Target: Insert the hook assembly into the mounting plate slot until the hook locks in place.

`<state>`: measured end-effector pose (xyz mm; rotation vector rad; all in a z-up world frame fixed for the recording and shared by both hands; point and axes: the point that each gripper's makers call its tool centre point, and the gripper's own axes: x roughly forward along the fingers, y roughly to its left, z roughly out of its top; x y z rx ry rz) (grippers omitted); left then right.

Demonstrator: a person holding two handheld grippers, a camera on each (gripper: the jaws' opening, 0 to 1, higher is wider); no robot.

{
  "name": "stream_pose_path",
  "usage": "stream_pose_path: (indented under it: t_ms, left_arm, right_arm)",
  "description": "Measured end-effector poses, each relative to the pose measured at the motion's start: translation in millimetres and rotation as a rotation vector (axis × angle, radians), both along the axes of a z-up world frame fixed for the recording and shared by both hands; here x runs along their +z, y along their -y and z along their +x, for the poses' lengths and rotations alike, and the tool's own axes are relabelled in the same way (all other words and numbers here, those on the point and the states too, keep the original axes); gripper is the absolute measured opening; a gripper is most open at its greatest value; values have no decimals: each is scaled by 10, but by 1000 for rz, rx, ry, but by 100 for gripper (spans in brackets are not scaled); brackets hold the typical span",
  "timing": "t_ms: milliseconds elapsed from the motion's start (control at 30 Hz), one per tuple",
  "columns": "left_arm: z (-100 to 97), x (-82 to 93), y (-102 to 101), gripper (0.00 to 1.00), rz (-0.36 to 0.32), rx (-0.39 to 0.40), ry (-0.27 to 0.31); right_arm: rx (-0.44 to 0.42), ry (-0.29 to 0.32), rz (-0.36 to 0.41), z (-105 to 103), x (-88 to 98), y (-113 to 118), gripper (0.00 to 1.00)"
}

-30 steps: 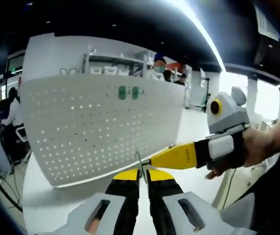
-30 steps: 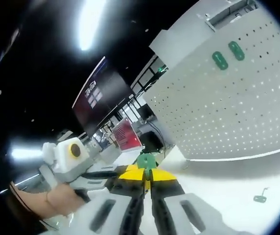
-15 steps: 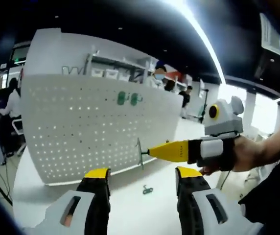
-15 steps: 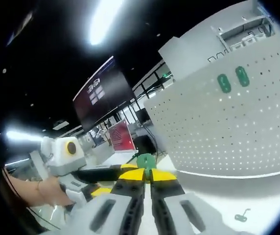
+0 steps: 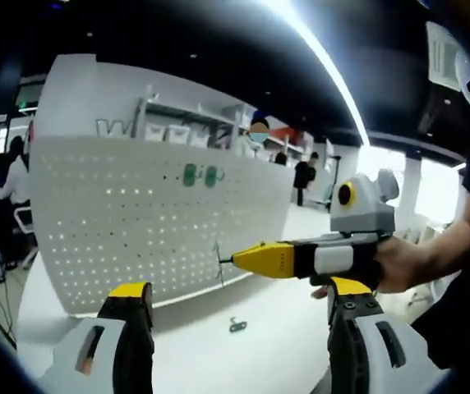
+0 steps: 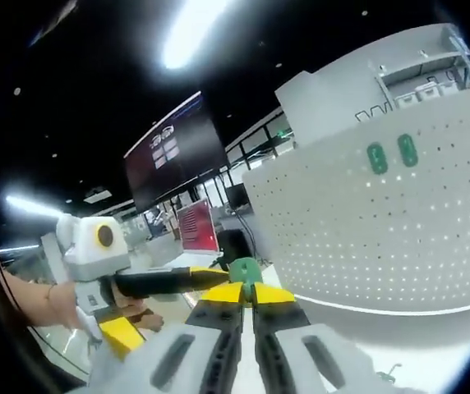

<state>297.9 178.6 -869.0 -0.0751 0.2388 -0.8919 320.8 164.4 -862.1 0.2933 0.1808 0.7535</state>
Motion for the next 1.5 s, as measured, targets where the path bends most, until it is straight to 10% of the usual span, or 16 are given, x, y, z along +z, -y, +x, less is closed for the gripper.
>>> stream_pose_path:
  t_ms: [1500]
  left_arm:
    - [196, 74, -573, 100, -12, 186, -18]
  right_arm:
    - [-518, 320, -30, 1135, 887, 1203, 0]
